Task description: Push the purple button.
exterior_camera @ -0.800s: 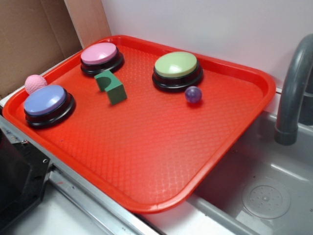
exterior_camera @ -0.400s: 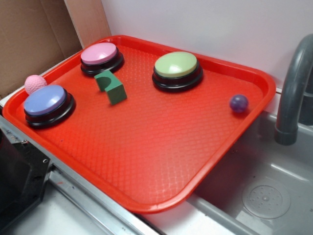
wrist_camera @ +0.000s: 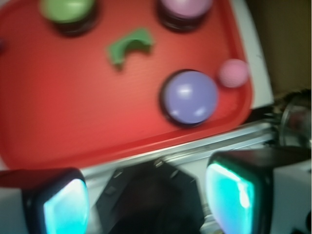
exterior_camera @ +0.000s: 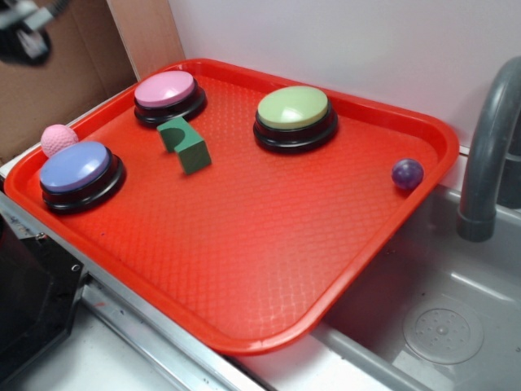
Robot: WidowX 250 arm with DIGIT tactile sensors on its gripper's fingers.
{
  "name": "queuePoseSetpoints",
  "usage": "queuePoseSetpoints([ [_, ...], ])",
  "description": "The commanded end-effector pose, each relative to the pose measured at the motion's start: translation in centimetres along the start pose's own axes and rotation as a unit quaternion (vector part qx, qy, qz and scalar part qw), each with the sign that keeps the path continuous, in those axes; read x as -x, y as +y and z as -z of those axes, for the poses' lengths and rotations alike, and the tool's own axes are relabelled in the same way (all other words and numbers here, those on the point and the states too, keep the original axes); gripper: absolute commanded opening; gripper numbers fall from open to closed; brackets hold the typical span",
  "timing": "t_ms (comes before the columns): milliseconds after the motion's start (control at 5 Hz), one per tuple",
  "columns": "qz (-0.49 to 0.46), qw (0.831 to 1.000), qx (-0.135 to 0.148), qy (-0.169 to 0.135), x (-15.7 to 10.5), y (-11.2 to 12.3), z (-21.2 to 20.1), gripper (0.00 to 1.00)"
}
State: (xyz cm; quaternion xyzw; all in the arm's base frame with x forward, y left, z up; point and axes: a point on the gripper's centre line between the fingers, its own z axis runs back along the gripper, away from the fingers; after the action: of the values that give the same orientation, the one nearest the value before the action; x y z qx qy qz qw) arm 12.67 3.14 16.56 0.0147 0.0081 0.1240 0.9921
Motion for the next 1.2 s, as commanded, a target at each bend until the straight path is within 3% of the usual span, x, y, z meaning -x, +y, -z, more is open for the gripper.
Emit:
queuePoseSetpoints([
  [0, -0.075, 0.996, -0.037, -0.004, -2.2, 3.8, 5.1, 1.00],
  [200, -0.076, 0.995, -0.061, -0.030, -4.1, 4.9, 6.9, 1.00],
  [800, -0.076, 0.995, -0.061, -0.030, -4.1, 4.9, 6.9, 1.00],
  [1000, -0.199, 0.977, -0.068, -0.023, -3.6, 5.7, 8.2, 1.00],
])
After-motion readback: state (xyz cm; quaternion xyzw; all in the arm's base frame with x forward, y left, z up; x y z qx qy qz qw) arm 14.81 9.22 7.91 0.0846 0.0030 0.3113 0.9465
